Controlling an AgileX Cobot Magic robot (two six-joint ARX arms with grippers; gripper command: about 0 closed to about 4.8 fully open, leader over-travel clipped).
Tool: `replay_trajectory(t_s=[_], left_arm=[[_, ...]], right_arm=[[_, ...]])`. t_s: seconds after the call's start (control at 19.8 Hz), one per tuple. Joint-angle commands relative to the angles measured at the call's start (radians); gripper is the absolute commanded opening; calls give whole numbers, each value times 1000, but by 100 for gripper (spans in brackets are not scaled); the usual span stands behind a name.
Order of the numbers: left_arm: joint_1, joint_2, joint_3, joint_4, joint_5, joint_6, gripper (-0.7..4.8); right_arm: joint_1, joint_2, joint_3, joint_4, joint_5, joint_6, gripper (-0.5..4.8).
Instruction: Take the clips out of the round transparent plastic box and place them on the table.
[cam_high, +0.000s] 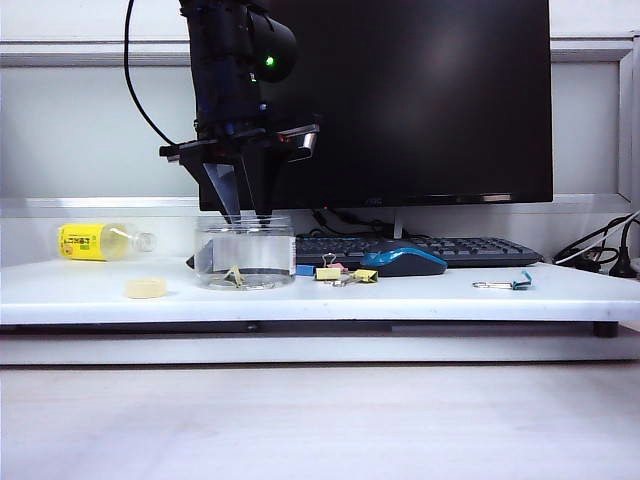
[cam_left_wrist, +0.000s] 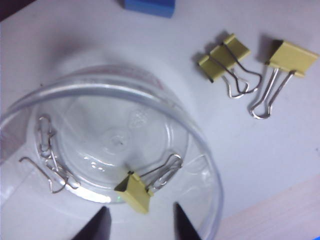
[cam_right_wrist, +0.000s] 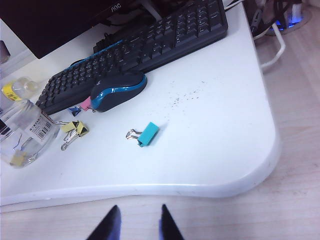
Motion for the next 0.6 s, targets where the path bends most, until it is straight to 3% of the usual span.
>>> replay_trajectory(t_s=[0.05,0.6], left_arm=[[-1,-5,-50,-8,11,-6,171],[-1,-5,-85,-11,1,-3,171]], right_arm=[[1,0,2,5,-5,-3,107],[1,0,2,5,-15,-3,107]])
